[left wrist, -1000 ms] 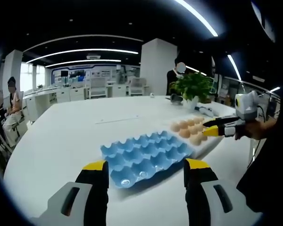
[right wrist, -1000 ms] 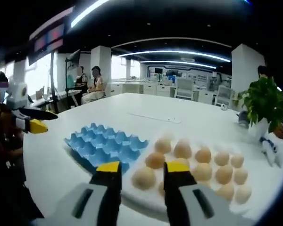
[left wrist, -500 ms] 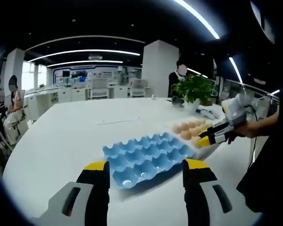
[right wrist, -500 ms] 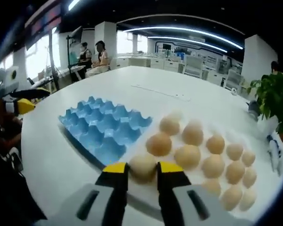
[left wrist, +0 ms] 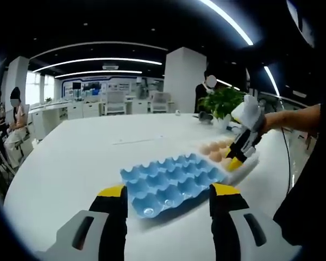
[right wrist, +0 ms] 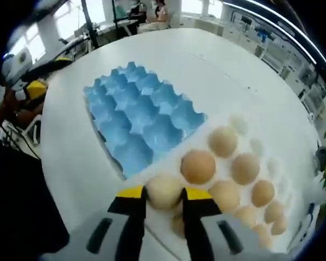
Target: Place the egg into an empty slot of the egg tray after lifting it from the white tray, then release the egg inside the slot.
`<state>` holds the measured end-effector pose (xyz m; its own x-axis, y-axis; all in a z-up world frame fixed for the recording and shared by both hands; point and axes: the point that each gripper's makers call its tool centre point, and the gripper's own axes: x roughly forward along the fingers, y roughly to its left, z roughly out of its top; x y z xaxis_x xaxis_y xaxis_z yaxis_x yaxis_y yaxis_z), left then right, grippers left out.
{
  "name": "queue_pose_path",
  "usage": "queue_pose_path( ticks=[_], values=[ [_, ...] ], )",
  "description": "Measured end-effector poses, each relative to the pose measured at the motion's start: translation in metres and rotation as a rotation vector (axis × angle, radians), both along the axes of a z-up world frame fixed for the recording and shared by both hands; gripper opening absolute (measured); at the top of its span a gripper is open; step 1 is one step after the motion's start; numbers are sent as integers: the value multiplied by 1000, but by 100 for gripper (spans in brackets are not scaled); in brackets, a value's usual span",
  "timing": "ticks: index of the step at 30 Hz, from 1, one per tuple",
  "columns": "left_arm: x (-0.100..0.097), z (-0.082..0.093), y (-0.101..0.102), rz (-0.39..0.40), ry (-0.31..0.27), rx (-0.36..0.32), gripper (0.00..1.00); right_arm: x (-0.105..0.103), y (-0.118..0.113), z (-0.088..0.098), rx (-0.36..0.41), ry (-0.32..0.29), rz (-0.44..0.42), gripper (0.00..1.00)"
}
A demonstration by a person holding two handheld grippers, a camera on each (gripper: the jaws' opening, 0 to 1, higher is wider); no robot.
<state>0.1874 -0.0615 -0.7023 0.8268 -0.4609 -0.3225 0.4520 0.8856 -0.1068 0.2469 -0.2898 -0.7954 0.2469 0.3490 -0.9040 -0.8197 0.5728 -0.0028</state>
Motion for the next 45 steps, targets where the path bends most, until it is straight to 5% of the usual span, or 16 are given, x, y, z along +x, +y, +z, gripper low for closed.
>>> queue_pose_path(
  ticks=[3, 14, 25, 30, 35, 39, 45],
  values=[
    [1, 1, 2, 8, -5, -4, 61, 1, -1, 0, 63, 24, -69, 25],
    [1, 1, 5, 13, -12, 11, 61, 6, -4, 30, 198, -61, -167, 24],
    [1, -2, 6, 10, 0, 24, 63, 6, -10, 34, 197, -70, -166, 24],
    [0, -5, 6, 7, 13, 35, 69, 4, -3, 38, 215, -67, -147, 24],
    [-4, -13, 0, -20, 51, 48, 91, 2, 4, 41, 229, -74, -136, 24],
    [-6, -15, -5, -48, 55, 61, 99, 2, 7, 45, 249, -67, -137, 24],
    [-6, -16, -6, -65, 53, 66, 100, 2, 4, 47, 246, -72, -142, 24]
  ],
)
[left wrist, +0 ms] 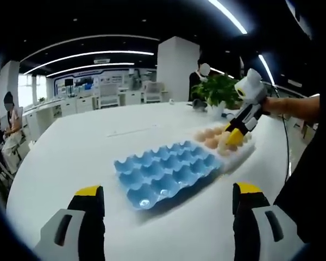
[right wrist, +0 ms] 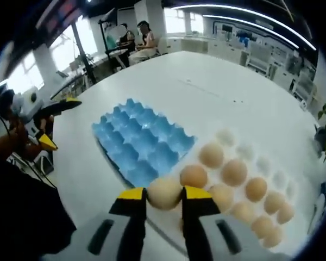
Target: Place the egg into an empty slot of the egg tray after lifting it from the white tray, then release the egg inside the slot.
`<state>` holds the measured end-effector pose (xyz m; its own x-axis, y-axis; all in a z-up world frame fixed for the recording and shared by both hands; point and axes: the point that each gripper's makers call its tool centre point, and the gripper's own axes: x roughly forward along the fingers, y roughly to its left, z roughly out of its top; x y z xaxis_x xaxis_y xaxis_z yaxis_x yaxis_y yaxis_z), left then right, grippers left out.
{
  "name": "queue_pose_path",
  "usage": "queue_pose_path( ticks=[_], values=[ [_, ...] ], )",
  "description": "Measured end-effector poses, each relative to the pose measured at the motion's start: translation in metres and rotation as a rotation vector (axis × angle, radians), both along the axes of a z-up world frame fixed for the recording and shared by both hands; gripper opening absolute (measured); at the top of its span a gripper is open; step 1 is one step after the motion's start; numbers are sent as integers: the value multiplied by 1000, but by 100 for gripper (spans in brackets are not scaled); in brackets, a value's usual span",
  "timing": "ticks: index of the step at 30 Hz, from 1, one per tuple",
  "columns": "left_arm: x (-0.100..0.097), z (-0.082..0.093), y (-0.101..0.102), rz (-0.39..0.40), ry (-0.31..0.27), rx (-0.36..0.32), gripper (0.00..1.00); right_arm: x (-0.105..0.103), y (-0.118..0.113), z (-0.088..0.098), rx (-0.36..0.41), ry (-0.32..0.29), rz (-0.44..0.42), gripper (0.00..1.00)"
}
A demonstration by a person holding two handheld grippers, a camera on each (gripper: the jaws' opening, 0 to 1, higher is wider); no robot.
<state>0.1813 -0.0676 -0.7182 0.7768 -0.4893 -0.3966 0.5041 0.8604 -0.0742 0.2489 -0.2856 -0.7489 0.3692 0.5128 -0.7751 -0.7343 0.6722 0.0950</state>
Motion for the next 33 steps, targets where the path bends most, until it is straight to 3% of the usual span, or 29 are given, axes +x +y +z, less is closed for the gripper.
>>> queue_pose_path(
  ticks=[8, 15, 33],
  values=[
    [1, 0, 3, 2, -10, 3, 100, -4, 13, 5, 15, -2, 18, 24],
    [2, -1, 6, 10, -13, 0, 100, -10, 49, 8, 58, 5, 80, 24],
    [3, -3, 4, -29, -15, 0, 99, -18, 190, 11, 211, 13, 313, 24]
  ],
)
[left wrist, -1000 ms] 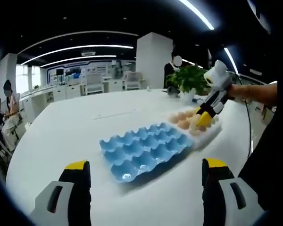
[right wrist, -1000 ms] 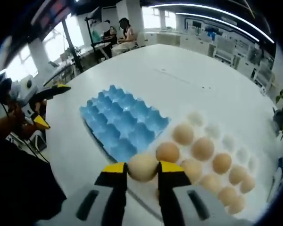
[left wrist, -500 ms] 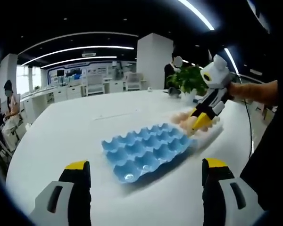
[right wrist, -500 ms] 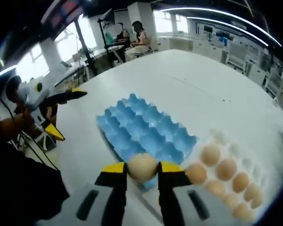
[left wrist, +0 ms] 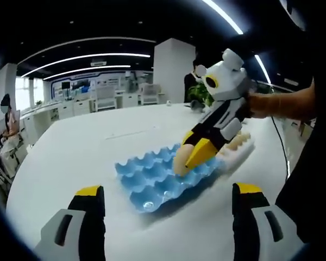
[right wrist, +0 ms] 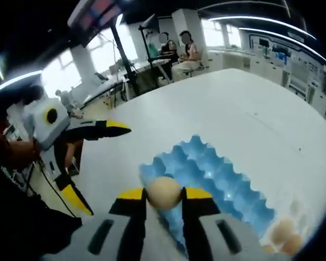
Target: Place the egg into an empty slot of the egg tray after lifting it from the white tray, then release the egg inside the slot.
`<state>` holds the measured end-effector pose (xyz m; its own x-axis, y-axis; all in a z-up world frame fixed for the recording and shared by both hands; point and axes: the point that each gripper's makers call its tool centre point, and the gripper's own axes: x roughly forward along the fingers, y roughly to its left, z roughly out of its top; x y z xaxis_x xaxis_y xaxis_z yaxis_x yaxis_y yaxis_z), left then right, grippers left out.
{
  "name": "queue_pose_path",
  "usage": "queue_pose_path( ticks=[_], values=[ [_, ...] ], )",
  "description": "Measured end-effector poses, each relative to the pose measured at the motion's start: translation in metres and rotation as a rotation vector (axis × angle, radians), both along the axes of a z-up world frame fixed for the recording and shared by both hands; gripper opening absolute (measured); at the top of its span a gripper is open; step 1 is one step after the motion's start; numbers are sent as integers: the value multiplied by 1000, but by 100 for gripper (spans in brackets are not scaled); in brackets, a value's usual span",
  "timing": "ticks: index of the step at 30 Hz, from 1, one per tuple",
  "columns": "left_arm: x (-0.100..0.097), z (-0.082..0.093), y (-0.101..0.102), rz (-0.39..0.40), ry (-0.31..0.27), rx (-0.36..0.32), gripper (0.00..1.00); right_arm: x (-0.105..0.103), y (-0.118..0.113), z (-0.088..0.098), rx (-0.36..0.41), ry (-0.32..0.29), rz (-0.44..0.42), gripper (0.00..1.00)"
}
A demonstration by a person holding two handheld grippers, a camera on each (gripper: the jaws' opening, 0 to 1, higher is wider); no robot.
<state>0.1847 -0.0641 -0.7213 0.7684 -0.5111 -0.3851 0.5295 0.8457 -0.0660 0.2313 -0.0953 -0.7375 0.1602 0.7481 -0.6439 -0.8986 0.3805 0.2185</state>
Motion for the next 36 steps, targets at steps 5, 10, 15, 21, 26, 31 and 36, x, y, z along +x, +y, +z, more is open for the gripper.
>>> queue_pose_path(
  ticks=[5, 10, 15, 21, 26, 31, 36],
  values=[
    [1, -2, -1, -8, 4, 4, 99, -3, 26, -6, 12, -1, 47, 24],
    [2, -2, 1, -12, 7, 0, 98, -3, 47, -18, 1, -44, 98, 24],
    [3, -3, 2, -19, 2, 1, 97, -5, 59, -27, -9, -57, 133, 24],
    [3, -4, 1, -30, 3, 1, 97, -2, 61, -41, -50, -97, 171, 25],
    [5, -5, 2, -29, 9, 0, 97, -2, 62, -47, -86, -183, 235, 25],
    [6, -4, 1, -30, 8, -3, 96, -3, 62, -49, -103, -206, 266, 25],
    [7, -4, 2, -26, 5, -1, 96, -3, 62, -50, -128, -255, 312, 25]
  ],
)
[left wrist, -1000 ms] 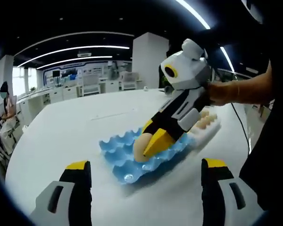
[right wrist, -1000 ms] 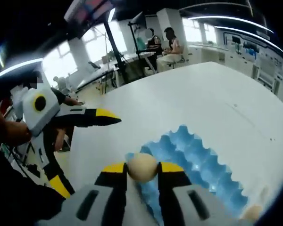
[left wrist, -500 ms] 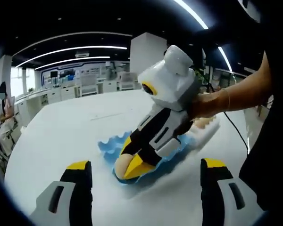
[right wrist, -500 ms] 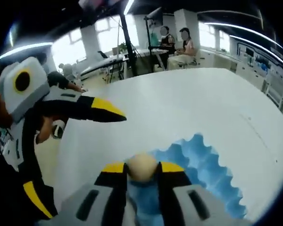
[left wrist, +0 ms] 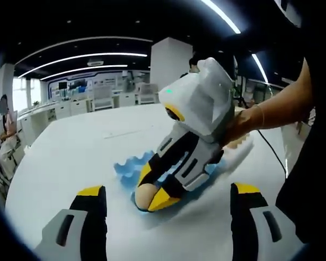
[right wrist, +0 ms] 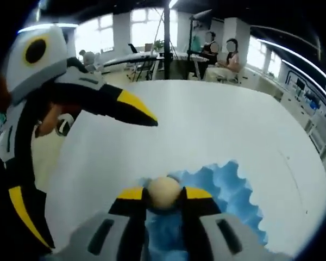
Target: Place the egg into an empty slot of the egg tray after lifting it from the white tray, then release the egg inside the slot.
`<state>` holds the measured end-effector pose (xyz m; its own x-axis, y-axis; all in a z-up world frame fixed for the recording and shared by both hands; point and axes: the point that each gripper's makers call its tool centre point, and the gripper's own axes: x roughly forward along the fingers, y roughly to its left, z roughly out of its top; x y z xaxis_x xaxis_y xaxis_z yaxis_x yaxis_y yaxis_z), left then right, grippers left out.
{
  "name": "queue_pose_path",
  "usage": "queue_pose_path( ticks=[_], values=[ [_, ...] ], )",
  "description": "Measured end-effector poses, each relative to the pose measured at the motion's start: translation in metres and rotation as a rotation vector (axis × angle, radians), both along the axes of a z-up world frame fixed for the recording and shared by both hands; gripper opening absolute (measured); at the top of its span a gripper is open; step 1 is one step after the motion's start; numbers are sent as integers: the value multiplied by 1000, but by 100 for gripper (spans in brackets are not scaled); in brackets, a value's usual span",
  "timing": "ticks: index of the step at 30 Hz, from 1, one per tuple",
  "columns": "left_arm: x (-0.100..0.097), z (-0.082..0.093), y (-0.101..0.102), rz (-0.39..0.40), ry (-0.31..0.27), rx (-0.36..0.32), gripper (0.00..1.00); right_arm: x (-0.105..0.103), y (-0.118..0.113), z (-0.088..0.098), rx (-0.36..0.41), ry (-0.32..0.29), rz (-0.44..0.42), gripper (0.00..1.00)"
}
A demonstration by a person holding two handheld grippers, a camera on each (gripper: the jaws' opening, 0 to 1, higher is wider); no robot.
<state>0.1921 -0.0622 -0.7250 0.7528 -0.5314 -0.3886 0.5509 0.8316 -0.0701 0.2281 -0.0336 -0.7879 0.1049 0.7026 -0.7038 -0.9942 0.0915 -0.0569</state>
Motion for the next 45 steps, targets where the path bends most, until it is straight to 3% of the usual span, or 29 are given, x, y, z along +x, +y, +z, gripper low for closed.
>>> queue_pose_path(
  ticks=[8, 14, 23, 26, 29, 31, 41, 45],
  values=[
    [-1, 0, -2, -6, 0, -11, 95, 0, -1, 0, -3, -3, 14, 26],
    [-1, 1, -2, 0, -2, -8, 96, -3, -2, -2, -9, -45, 55, 27],
    [-4, 4, -2, 0, -8, -6, 96, -2, -5, 1, 22, -35, 23, 33],
    [-5, 4, -3, -3, -10, -4, 96, 0, -16, 6, 30, -30, -12, 31],
    [-5, 5, -4, -7, -11, -7, 95, 1, -28, 12, 93, 53, -105, 31],
    [-6, 5, -5, -9, -13, -8, 95, 2, -37, 15, 120, 64, -138, 31],
    [-7, 7, -9, -18, -18, -9, 95, 0, -100, 19, 137, 50, -273, 31],
    [-6, 8, -9, -20, -26, -5, 95, 4, -135, 29, 166, 29, -373, 30]
  ],
)
